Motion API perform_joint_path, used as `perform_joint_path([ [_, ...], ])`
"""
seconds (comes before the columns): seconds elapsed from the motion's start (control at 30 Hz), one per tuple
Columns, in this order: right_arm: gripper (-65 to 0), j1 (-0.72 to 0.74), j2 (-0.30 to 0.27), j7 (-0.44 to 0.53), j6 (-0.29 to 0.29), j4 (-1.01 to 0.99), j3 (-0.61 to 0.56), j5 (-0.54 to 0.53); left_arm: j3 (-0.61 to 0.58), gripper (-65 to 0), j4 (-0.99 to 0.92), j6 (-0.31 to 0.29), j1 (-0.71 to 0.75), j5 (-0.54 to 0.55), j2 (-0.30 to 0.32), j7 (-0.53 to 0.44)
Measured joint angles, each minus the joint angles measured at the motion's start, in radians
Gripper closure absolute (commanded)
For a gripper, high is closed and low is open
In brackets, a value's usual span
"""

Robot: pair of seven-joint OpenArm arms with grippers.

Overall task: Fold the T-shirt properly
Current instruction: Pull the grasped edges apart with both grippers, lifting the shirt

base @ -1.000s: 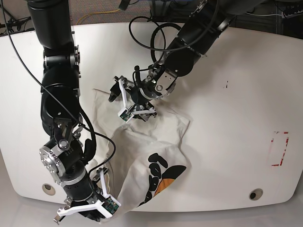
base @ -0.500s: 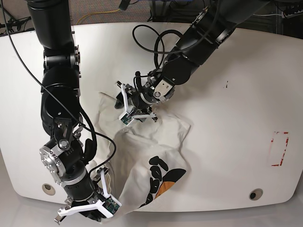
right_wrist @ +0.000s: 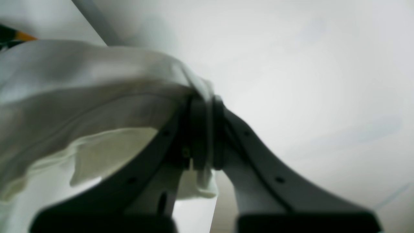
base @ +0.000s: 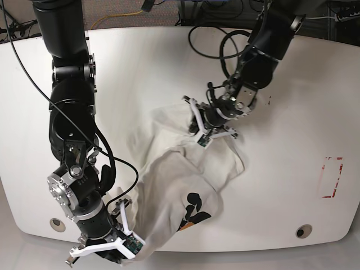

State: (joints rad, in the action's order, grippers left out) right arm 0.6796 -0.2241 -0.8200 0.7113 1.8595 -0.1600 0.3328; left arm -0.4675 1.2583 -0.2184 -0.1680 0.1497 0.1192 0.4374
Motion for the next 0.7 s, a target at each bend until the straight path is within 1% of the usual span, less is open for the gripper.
perform_joint_path([
  [0.03, 0.0, -0.001, 0.002, 0.002, 0.0, 0.001, -0.001, -0.002, 0.024, 0.0, 0.035, -0.019, 0.016, -0.006, 0.038, 0.027],
  [0.1, 0.0, -0.008, 0.002, 0.005, 0.0, 0.004, -0.001, -0.003, 0.091, 0.0, 0.085, -0.066, 0.043, -0.017, 0.086, 0.07],
  [0.17, 0.0, -0.017, -0.001, 0.0, 0.0, 0.004, -0.001, -0.003, 0.153, 0.0, 0.099, -0.096, 0.069, -0.005, 0.123, 0.068],
  [0.27, 0.0, -0.03, 0.003, -0.003, 0.0, 0.004, -0.001, 0.003, 0.258, 0.0, 0.1, -0.173, 0.085, -0.01, 0.159, 0.074],
  [0.3, 0.0, -0.035, 0.011, -0.003, 0.0, 0.005, -0.001, 0.0, 0.287, -1.1, 0.099, -0.189, 0.089, -0.009, 0.171, 0.085],
  [0.33, 0.0, -0.041, 0.016, -0.001, 0.0, 0.005, -0.001, 0.0, 0.321, -3.3, 0.099, -0.217, 0.094, -0.017, 0.18, 0.092],
  [0.4, 0.0, -0.052, 0.027, -0.002, 0.0, 0.005, -0.001, 0.0, 0.379, -10.1, 0.096, -0.254, 0.103, -0.023, 0.193, 0.098],
  [0.43, 0.0, -0.056, 0.031, -0.001, 0.001, 0.005, -0.002, -0.003, 0.408, -14.9, 0.095, -0.269, 0.109, -0.025, 0.195, 0.103],
  [0.47, 0.0, -0.06, 0.033, 0.001, 0.001, 0.005, -0.004, -0.005, 0.431, -21.4, 0.095, -0.282, 0.112, -0.024, 0.195, 0.112],
  [0.53, 0.0, -0.068, 0.045, 0.004, 0.0, 0.005, -0.004, -0.007, 0.488, -29.3, 0.097, -0.328, 0.119, -0.02, 0.191, 0.142],
  [0.57, 0.0, -0.074, 0.049, 0.003, 0.001, 0.005, -0.004, -0.003, 0.531, -34.6, 0.105, -0.359, 0.121, -0.019, 0.183, 0.178],
  [0.6, 0.0, -0.079, 0.052, 0.004, 0.0, 0.005, -0.003, 0.0, 0.558, -38.3, 0.113, -0.377, 0.123, -0.022, 0.172, 0.208],
  [0.63, 0.0, -0.085, 0.053, 0.003, 0.0, 0.005, -0.004, 0.0, 0.595, -41.3, 0.122, -0.394, 0.128, -0.026, 0.158, 0.236],
  [0.7, 0.0, -0.091, 0.055, 0.003, 0.001, 0.005, -0.004, 0.0, 0.672, -44.9, 0.146, -0.444, 0.142, -0.037, 0.122, 0.276],
])
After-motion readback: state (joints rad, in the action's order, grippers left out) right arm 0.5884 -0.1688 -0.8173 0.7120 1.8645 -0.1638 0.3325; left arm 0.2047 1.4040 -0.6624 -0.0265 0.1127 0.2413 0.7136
